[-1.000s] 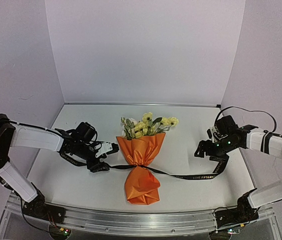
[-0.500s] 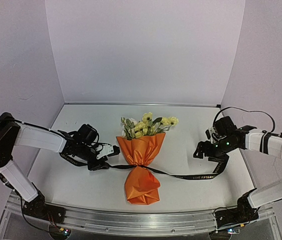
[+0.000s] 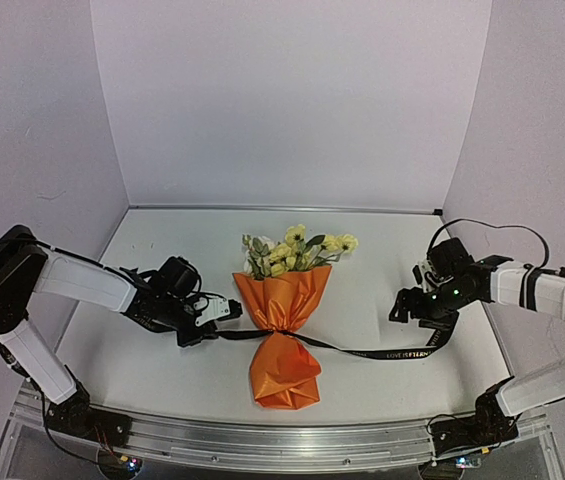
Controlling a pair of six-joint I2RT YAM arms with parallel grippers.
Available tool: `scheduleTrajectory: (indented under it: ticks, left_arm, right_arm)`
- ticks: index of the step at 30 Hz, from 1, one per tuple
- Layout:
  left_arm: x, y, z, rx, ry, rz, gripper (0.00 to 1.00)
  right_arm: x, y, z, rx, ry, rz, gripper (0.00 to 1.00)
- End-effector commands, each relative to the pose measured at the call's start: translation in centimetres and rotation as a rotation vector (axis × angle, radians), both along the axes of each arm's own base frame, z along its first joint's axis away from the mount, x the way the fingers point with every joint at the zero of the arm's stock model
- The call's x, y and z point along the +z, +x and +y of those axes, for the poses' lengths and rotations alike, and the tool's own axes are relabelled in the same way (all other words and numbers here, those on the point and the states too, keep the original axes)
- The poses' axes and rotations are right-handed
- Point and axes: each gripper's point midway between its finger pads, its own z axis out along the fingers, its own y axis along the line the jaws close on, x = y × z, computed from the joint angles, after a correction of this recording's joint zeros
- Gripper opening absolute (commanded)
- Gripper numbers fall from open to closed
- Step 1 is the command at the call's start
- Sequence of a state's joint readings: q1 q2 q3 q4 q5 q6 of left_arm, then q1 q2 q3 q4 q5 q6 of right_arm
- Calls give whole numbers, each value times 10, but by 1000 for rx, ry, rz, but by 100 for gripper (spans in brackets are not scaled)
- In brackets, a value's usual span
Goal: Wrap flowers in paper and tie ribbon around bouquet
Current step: Pick up the left side of the half-tied ribbon at the center of the board, then pick up the right side of the half-tied ribbon from the center of the board.
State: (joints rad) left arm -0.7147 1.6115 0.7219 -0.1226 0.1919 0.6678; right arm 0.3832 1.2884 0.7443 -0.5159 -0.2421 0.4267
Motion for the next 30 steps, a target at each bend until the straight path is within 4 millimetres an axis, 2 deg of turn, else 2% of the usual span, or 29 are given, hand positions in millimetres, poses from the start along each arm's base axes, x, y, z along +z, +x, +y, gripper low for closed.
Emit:
scheduleTrajectory:
  ticks: [1, 5, 8, 15, 18, 23, 27, 30]
  left_arm:
    - [29, 19, -6, 19, -43, -122, 13]
    - [77, 26, -23, 21, -147, -182, 3]
    - [104, 17, -42, -21, -195, -197, 0]
    - [140, -14, -99, -144, -307, -183, 0]
    - [147, -27, -123, -203, -353, -169, 0]
    - [150, -44, -148, -282, -402, -149, 0]
    - [149, -49, -156, -317, -425, -145, 0]
    - [151, -48, -162, -343, -444, -168, 0]
  right_arm:
    - [-3, -2, -5, 0, -36, -14, 86]
    - [-8, -4, -10, -16, -60, -2, 85]
    - [-10, -6, -18, -42, -98, 14, 84]
    - [-13, -22, -47, -160, -239, 103, 80]
    - [-13, -30, -70, -235, -350, 124, 80]
    - [-2, -35, -98, -328, -479, 109, 84]
    - [5, -27, -105, -390, -469, 107, 84]
    - [0, -25, -106, -450, -434, 148, 83]
